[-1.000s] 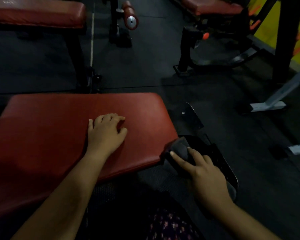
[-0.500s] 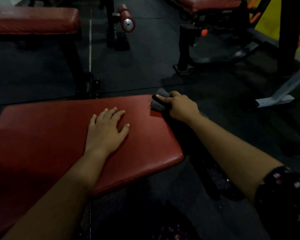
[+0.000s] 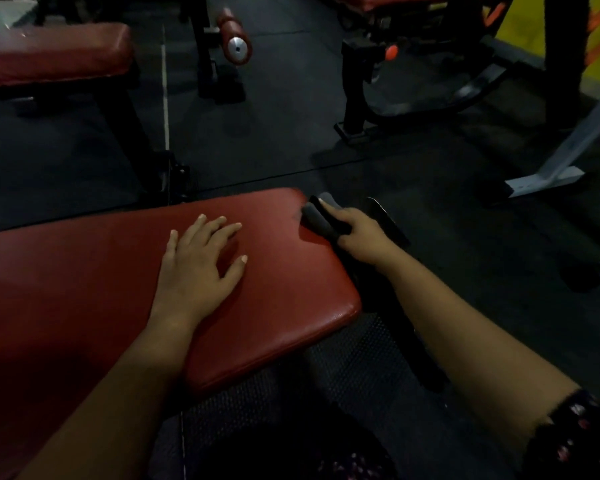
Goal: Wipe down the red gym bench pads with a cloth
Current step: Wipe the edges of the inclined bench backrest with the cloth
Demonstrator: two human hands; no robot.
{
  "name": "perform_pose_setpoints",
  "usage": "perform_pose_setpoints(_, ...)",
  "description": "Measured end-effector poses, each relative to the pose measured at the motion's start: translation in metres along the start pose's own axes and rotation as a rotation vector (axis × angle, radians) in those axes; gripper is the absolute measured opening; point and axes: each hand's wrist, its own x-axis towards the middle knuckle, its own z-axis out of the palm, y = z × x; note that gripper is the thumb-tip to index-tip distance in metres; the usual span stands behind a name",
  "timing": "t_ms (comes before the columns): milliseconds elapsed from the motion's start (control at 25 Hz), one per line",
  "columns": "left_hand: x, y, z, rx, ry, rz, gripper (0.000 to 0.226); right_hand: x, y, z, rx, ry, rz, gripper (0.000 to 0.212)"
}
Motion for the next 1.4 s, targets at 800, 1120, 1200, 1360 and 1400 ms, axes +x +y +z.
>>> perform_pose_setpoints(800,0.003,0.057,0.015,0.047,-0.335,0.45,0.073,-0.197,0.032,0.072,-0.176,0.392,-0.204,0.102)
perform_pose_setpoints(1120,0.006,0.051,0.018,0.023,-0.318,0.477,0.067,-0.186,0.056,0.085,-0.762,0.589,-0.919,0.025)
perform_pose_setpoints(1200,0.006,0.051,0.019,0.02,-0.308,0.482,0.067,-0.18,0.073,0.061,-0.774,0.639,-0.876,0.028)
perform_pose_setpoints(1360,0.007,0.051,0.02,0.006,-0.286,0.49,0.068,-0.174,0.06,0.061,-0.785,0.619,-0.956,0.025)
perform_pose_setpoints(1400,0.008,0.051,0.02,-0.015,-0.293,0.5,0.066,-0.173,0.049,0.069,-0.794,0.606,-0.994,0.024)
